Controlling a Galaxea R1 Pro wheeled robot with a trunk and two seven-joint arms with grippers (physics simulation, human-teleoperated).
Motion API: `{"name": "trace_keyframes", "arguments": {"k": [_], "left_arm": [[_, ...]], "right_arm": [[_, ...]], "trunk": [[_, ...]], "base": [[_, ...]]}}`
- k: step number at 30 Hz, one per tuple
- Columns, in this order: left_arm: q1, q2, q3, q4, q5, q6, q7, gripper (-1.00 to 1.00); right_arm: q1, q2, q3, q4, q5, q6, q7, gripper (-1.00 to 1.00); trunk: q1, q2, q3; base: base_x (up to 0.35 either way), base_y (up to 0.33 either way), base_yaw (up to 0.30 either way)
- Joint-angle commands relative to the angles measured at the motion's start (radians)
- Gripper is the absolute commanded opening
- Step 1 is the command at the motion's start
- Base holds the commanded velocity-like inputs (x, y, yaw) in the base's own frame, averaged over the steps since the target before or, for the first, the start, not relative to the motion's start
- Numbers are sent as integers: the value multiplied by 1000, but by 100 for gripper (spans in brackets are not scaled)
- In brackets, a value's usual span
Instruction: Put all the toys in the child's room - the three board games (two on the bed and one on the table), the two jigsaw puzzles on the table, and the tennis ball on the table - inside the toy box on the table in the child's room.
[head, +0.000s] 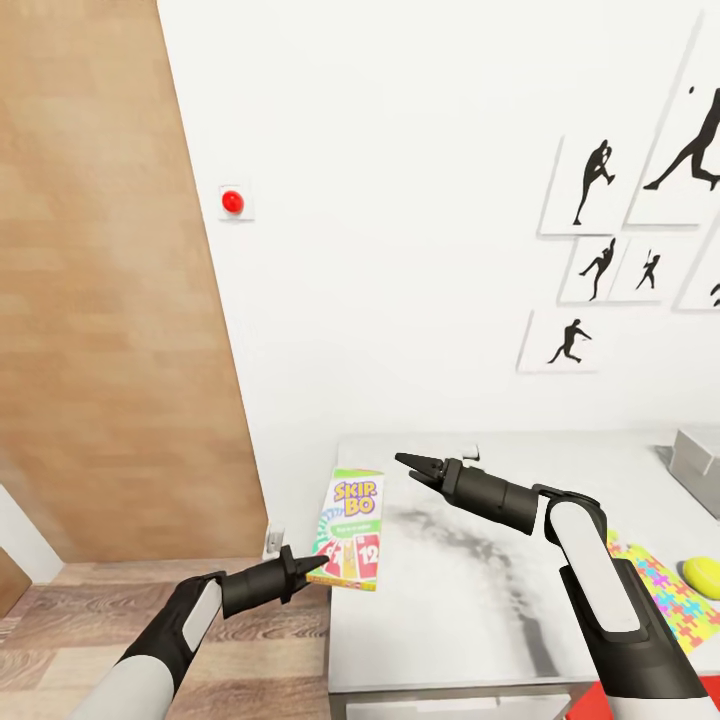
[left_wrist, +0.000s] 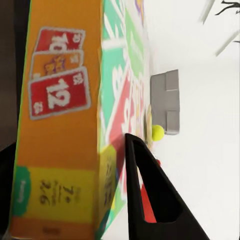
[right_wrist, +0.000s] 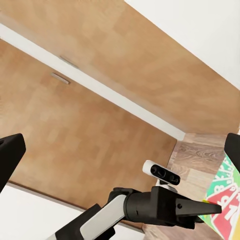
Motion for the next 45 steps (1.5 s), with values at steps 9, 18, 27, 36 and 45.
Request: {"name": "trace_keyframes", "arguments": {"k": [9,18,27,36,45], "left_arm": [[0,0,2,1,-36,-19,1,-100],[0,1,2,1,-36,-19,1,-100],[0,1,2,1,-36,-19,1,-100],[0,1,2,1,-36,-19,0,-100],[0,1,2,1,-36,-20,0,-100]], "right_arm": [[-1,29,8,-4,8,0,6,100],[-1,71,9,0,-3,-1,-6,100],[31,162,18,-2,-6,5,3,100],[42,195,19,-8,-13,0,-6,100],[44,154,-166,1,-14,12,1,100]], "trunk": [[-35,63,27],[-69,126,55],[-104,189,83],[-138,252,112],[-173,315,140]], "base": [[0,0,0],[0,0,0],[0,0,0],[0,0,0],[0,0,0]]}}
